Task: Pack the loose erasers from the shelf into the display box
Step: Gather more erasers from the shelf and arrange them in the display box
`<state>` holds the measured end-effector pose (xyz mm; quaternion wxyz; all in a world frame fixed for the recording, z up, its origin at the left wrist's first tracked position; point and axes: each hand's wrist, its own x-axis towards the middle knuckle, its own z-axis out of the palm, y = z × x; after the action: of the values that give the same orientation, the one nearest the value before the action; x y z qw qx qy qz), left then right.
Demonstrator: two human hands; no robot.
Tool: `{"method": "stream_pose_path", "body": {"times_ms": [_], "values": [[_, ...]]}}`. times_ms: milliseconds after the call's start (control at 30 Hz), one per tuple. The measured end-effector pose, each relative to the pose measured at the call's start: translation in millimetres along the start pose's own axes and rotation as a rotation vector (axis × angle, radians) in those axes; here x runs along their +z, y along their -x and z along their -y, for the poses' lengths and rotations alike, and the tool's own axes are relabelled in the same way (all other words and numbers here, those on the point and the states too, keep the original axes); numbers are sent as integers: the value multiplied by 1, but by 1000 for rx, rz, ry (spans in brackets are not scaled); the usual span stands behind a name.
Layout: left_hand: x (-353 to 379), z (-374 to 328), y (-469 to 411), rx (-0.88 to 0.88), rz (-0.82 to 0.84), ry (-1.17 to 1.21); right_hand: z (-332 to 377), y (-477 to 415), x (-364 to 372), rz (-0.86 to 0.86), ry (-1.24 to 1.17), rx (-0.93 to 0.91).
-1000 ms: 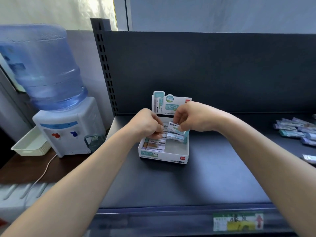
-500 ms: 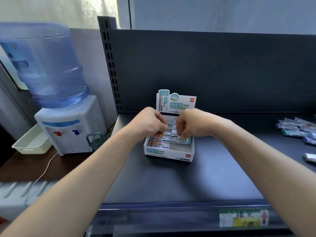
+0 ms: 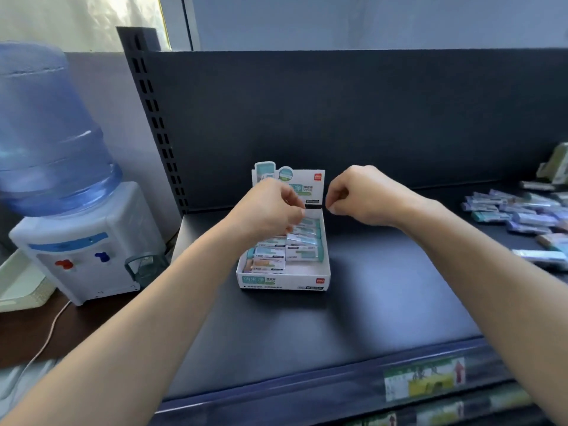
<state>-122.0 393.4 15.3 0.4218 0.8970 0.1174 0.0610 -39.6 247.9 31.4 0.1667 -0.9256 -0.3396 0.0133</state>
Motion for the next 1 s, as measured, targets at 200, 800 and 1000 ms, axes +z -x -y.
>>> {"method": "stream_pose_path", "body": {"times_ms": [200,800,1000], "values": [[32,-46,-11,230,47,-229,-35,28,-23,12,191,122],[199,-190,-51,278,164,-396,-260,125,-113,-19,256,381],[248,-195,-77,154,138,-440,-309,131,-111,53,193,334]]}}
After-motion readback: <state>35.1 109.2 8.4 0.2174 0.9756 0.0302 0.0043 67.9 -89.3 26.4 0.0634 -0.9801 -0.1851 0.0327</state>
